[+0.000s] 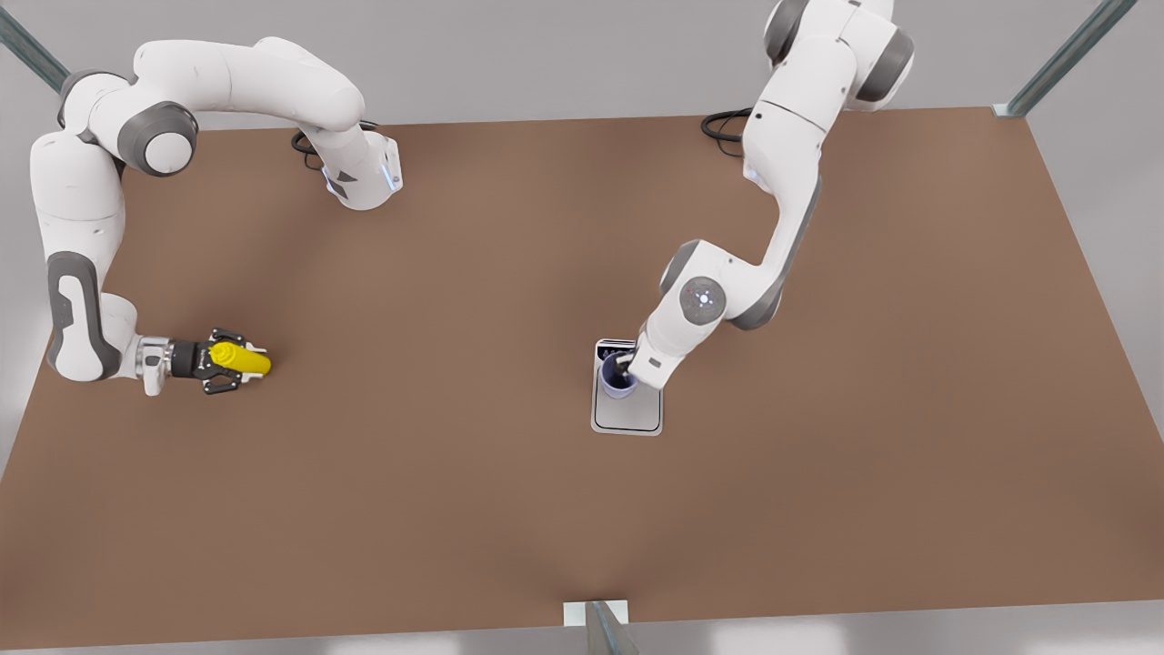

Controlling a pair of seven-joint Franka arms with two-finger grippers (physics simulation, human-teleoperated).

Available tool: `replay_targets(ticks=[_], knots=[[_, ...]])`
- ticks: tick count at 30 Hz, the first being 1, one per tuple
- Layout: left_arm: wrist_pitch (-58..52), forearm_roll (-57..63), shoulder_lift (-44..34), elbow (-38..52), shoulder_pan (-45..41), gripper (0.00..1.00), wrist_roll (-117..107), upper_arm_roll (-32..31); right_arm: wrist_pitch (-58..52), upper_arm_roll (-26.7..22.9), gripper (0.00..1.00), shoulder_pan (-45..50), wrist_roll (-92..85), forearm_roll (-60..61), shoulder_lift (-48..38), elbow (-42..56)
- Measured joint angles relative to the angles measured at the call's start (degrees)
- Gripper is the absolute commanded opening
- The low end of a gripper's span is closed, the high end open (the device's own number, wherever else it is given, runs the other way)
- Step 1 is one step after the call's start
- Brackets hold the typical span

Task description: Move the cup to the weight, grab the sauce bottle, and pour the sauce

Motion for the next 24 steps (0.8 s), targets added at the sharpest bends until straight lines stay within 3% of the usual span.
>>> replay_targets(ticks=[3, 9, 10, 11, 12, 14, 18, 24], knots=[[-11.8, 0.0, -3.2, 6.2, 0.1, 0.66, 2.0, 4.2, -2.0, 0.0, 0.57, 0.2, 2.0, 1.1, -0.7, 0.6], [-31.6, -0.6, -10.8, 8.7, 0.5, 0.70, 35.1, 31.7, -4.4, -0.1, 0.57, 4.5, 17.8, 1.0, -5.2, 6.6], [-32.8, -0.6, -13.3, 8.6, 1.5, 1.00, 35.6, 32.6, -4.3, -0.1, 0.57, 6.0, 20.4, 0.9, -5.8, 8.0], [-33.4, -0.5, -16.6, 8.4, 9.8, 1.00, 36.6, 27.8, -3.9, -0.2, 0.57, 8.0, 24.3, 0.9, -6.8, 8.9], [-33.9, 0.6, -19.3, 7.8, 23.3, 1.00, 37.4, 15.7, -3.6, -0.2, 0.57, 10.1, 29.0, 0.5, -7.2, 11.7], [-28.8, 4.1, -24.9, 2.1, 27.8, 1.00, 37.5, 6.4, -2.1, -0.4, 0.57, 14.7, 37.0, 0.3, -8.3, 14.6], [-29.6, 9.1, -23.9, 4.0, 35.7, 1.00, 36.7, 0.7, 5.2, -0.5, 0.57, 26.1, 53.0, -4.3, -12.5, 16.5], [-29.7, 11.3, -22.3, 5.0, 34.3, 1.00, 36.1, 0.4, 19.9, -0.5, 0.57, 42.7, 76.6, -15.9, -16.3, 17.2]])
